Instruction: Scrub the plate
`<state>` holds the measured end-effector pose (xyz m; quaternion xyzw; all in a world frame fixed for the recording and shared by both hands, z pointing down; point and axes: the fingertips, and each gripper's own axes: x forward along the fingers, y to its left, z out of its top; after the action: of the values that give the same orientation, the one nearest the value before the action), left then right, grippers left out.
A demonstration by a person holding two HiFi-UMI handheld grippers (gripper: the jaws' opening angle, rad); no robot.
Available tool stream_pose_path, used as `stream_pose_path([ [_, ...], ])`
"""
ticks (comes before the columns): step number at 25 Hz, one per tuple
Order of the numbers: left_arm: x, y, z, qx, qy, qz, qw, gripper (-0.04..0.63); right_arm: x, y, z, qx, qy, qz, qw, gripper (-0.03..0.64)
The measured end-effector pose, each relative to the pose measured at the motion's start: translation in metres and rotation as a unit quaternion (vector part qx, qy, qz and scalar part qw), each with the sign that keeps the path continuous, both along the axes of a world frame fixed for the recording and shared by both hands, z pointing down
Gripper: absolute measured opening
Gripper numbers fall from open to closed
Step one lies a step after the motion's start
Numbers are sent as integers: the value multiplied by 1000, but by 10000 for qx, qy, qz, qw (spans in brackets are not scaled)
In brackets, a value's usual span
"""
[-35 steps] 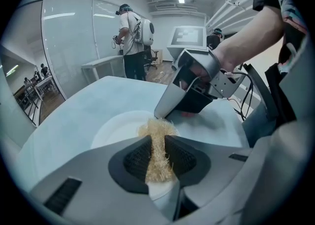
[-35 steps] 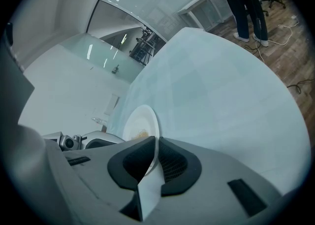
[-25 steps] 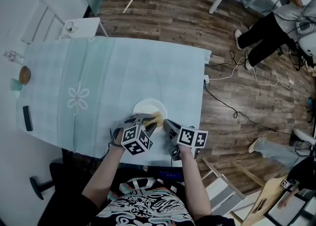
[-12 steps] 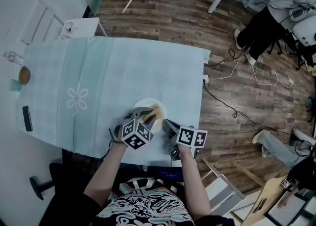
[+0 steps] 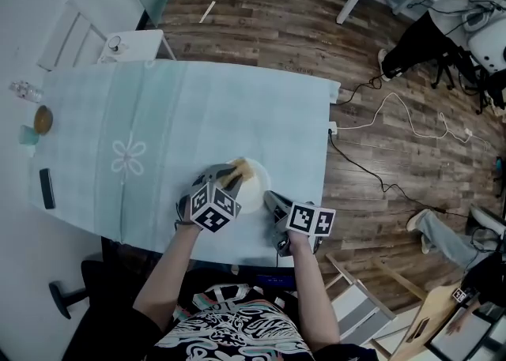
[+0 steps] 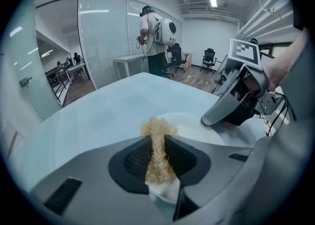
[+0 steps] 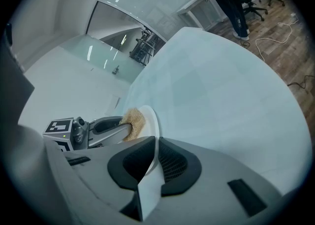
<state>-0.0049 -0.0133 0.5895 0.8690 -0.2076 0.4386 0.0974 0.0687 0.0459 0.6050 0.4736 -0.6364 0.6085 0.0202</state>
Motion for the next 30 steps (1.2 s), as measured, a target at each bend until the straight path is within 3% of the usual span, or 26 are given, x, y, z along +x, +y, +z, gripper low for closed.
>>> stream_pose_path([
  [18, -31, 7, -4, 70, -172, -77, 9998, 114, 0, -2, -1, -10, 65, 61, 10000, 14],
  [30, -27, 5, -1, 57, -185, -60, 9998, 112, 0, -1, -1, -19, 68, 56, 10000, 14],
])
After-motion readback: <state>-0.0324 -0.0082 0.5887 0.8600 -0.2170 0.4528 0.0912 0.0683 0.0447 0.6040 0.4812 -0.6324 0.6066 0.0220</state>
